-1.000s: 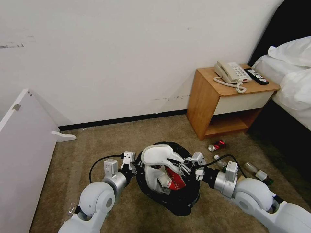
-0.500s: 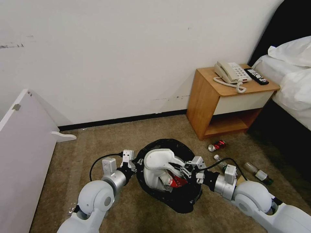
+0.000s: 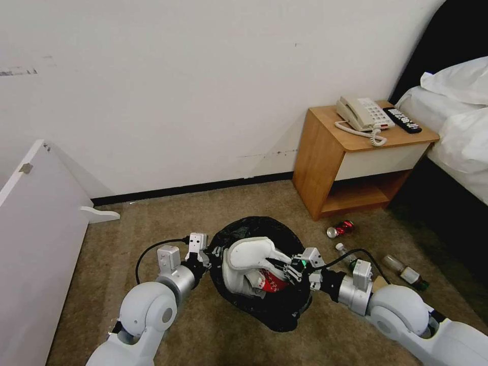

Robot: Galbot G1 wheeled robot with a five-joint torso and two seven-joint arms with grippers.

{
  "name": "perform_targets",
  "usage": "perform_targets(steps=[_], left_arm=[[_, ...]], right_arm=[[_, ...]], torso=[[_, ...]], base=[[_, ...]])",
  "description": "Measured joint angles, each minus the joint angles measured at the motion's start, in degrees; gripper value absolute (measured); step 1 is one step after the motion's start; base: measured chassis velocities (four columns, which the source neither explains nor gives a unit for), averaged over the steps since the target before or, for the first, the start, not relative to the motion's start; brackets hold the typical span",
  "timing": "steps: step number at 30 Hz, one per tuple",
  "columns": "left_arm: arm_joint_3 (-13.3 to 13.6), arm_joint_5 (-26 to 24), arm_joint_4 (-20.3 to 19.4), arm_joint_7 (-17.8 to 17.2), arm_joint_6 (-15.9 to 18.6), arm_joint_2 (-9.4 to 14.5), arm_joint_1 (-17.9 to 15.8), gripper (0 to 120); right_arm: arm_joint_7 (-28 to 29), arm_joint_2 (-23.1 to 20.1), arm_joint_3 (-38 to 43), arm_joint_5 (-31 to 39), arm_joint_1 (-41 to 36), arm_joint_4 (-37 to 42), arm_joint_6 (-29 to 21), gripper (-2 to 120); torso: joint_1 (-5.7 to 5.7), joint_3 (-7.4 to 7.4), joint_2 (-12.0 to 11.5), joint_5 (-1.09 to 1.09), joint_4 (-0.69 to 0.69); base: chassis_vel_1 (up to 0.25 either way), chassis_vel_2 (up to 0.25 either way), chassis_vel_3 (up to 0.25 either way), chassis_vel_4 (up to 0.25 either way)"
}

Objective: Pick up the trash bin, then pick up the garbage from the floor and place it into the trash bin.

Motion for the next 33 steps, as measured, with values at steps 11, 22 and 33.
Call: perform_targets(steps=[11, 22, 33], left_arm=[[-0.2, 4.5, -0.4, 2.9, -0.7, -0.9, 2.0, 4], [1.2, 6.0, -1.7, 4.2, -0.7, -2.1, 3.8, 4], [1.7, 6.3, -2.9, 4.8, -0.4, -2.5, 5.2, 4]], right_arm=[[2.1, -7.7, 0.6, 4.2, 0.9, 1.7, -2.3, 11], [2.6, -7.8, 0.3, 4.6, 1.5, 0.4, -2.3, 11], [3.2, -5.9, -1.4, 3.4, 1.9, -0.7, -2.4, 11]], torso=[[0.0, 0.0, 0.0, 0.0, 0.01], [0.0, 0.0, 0.0, 0.01, 0.01], [0.0, 0.0, 0.0, 0.0, 0.0]], base=[[0.0, 0.0, 0.0, 0.0], [0.0, 0.0, 0.0, 0.0], [0.0, 0.0, 0.0, 0.0]])
